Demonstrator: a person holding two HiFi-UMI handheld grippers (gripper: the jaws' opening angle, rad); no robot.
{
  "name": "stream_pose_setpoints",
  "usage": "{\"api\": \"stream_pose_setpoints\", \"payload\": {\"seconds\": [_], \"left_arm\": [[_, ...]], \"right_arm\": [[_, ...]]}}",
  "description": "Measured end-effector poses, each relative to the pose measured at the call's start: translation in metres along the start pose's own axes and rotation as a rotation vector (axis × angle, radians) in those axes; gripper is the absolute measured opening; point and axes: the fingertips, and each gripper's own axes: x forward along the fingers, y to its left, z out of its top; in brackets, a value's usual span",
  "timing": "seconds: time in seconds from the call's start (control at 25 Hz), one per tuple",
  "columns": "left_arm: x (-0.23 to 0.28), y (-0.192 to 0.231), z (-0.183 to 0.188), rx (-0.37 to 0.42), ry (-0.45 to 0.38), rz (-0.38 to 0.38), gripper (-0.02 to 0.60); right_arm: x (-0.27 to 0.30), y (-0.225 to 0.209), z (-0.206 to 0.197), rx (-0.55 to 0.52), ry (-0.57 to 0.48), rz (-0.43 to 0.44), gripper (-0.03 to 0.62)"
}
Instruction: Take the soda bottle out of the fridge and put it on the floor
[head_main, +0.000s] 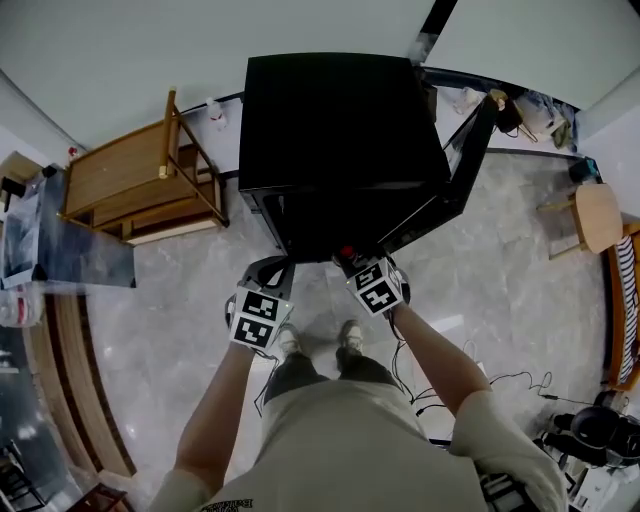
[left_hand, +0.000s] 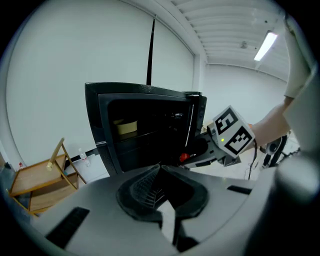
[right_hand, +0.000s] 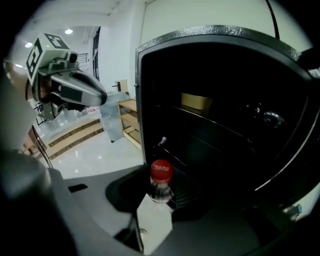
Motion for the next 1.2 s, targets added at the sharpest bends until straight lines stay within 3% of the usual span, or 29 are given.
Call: {"api": "stream_pose_setpoints", "payload": {"seconds": [0.28, 0.6, 1.2], "left_arm": [[0.008, -0.019, -0.010, 0.016, 0.026, -0.042, 0.008], [0.023, -0.034, -0.035, 0.005, 0.067, -0.078, 0.008], [0.051, -0.024, -0.142, -0.101, 0.193, -0.062, 0.008]], "right_arm": [[-0.025, 0.009, -0.011, 0.037, -0.015, -0.005, 0.112], [-0.014, 0.028, -0.042, 0.039, 0.034, 0.032, 0.112], [0.057, 0.077, -0.086, -0.017, 0.118, 0.156, 0.112]]}}
